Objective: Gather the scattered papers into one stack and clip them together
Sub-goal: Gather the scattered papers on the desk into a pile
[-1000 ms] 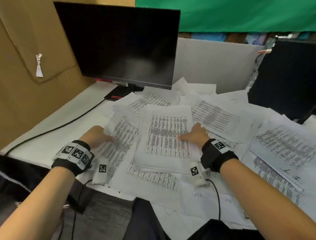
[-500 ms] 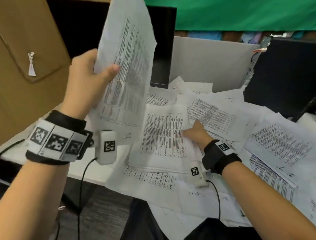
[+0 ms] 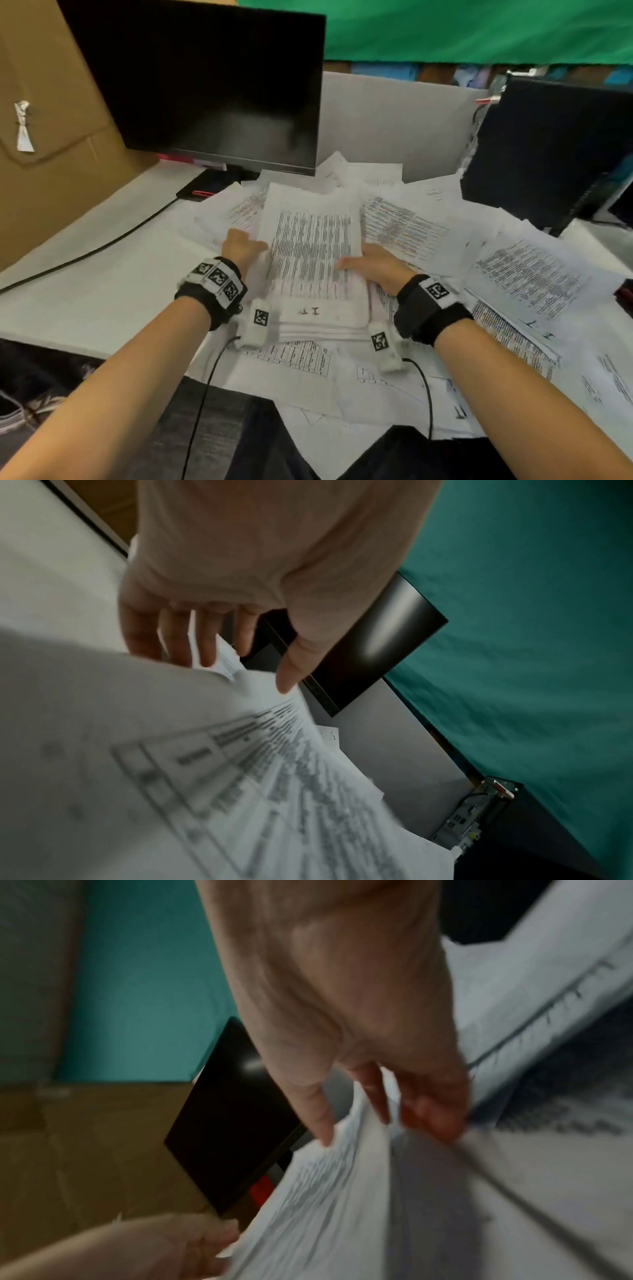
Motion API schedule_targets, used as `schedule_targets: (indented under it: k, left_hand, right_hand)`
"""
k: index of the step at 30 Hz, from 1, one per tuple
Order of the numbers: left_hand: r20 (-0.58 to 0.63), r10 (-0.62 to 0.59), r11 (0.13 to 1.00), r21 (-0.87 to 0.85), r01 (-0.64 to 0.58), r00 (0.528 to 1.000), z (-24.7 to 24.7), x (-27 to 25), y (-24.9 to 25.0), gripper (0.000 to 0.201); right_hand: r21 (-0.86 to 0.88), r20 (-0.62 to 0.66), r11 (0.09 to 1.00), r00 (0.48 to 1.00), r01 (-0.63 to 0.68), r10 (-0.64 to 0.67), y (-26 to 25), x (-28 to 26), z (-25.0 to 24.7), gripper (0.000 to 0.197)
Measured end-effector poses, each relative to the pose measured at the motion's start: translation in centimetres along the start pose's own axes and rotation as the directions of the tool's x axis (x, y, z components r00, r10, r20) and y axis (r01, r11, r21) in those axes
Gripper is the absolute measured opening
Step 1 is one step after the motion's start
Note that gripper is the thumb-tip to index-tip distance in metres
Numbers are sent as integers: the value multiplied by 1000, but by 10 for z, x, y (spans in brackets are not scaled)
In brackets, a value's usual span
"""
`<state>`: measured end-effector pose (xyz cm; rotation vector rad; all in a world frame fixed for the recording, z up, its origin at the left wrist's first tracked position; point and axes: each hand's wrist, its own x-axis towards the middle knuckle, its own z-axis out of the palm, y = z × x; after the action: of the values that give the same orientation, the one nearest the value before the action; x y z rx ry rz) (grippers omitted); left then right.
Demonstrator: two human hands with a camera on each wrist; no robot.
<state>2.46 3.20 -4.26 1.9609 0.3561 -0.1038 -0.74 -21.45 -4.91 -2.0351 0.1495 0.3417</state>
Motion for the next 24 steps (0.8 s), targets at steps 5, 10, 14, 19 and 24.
schedule_targets:
  k: [5,10,14,19,24]
  left_hand:
    - [82,-105,978,189,88,991,12,1,-16,73]
    - [34,-138,969,213,127,990,19,4,-23,73]
    - [30,-88,986,146,82,996,21,6,-23,51]
    - [70,-31,996,88,25,997,9,9,-27,43]
    - [73,50,995,79,-56,996,7,11,-32,34]
  right_hand:
    - [-479,-175,861,980,-172,98,6,-1,-9,21]
    - [-362,-201,922,977,-137,66,4,-5,-13,31]
    - [-370,-173,923,984,-107,44,0,-9,-12,25]
    - [-179,-89,978,992,-106,92,8,-9,-11,30]
    - [-129,-126,988,990,-87,70,16,-1,-12,27]
